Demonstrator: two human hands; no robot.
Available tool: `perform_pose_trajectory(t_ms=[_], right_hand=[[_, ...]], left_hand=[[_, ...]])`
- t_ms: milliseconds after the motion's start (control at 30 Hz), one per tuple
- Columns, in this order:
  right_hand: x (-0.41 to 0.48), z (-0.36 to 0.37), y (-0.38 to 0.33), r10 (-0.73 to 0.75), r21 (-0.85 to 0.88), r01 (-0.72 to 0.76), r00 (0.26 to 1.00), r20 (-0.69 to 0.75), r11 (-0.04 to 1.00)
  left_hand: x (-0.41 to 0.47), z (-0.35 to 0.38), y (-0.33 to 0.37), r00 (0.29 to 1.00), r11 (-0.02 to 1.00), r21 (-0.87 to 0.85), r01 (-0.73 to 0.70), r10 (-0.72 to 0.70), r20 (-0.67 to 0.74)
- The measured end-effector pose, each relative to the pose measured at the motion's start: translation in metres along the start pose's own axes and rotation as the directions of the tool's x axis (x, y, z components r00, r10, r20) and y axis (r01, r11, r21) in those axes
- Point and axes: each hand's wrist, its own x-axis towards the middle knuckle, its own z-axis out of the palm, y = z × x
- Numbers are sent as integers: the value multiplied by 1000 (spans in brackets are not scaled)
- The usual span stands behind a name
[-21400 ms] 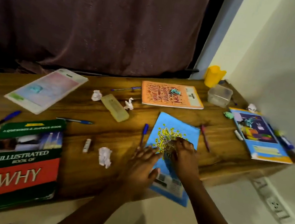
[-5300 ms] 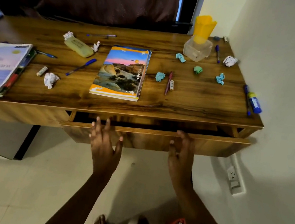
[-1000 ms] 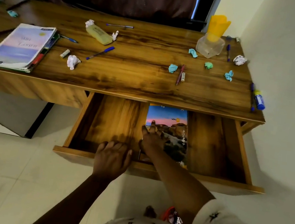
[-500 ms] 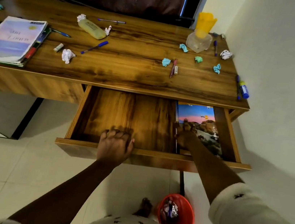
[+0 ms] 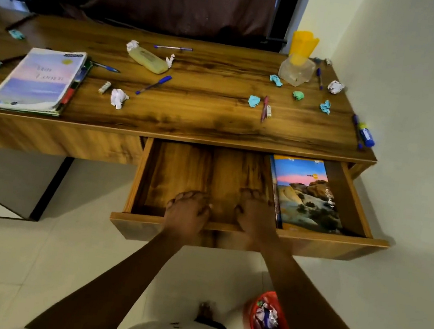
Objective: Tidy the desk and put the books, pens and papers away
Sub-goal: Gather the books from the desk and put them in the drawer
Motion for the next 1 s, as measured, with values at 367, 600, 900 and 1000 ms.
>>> perform_pose_trajectory(t_ms=[367,600,900,1000], right_hand=[[52,21,-161,-396,283,382,918,-10,880],[139,17,-314,-481,549,409,877,-14,729],[230,58,-479,-230,662,62,958,170,747],[239,75,-501,-145,616,36,981,128,787]], left_hand=[[16,-88,-109,890,928,-336,159,-282,-358],[66,-189,-222,751,854,-486,187,-443,-490],[170,-287,-401,778,851,-150,503,-521,-351],[194,-291,-423,768,813,-153,562,-582,-269]])
